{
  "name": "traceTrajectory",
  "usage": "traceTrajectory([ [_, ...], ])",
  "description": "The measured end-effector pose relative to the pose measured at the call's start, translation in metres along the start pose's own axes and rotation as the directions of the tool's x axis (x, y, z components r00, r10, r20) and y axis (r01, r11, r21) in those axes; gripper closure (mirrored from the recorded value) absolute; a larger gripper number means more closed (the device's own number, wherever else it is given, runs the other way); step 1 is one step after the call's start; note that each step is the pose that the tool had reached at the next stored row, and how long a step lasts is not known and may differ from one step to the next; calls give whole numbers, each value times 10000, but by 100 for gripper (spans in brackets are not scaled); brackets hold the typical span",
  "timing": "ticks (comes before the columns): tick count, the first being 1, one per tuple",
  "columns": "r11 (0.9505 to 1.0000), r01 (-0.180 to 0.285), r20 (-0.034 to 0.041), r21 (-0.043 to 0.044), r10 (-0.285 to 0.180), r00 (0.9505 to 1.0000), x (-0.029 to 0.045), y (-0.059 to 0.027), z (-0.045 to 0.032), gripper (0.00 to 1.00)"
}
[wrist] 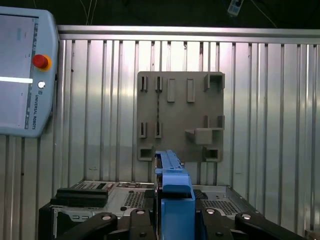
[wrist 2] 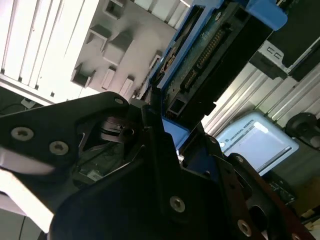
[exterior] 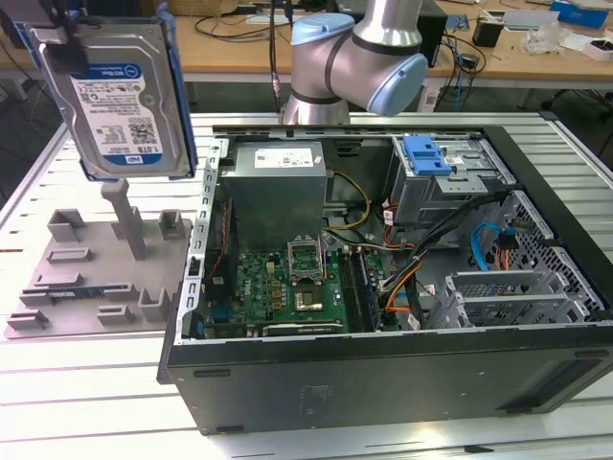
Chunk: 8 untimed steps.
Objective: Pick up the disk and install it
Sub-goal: 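Pick up the disk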
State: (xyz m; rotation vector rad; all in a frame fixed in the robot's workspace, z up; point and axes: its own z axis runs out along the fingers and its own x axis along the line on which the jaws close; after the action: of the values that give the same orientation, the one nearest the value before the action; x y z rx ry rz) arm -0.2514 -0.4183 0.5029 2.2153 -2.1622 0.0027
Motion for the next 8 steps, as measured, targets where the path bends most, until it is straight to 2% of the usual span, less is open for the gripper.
traceTrajectory([
  [8, 10000, -2, 13, 1, 2, 10000, 195, -288, -5, 63],
])
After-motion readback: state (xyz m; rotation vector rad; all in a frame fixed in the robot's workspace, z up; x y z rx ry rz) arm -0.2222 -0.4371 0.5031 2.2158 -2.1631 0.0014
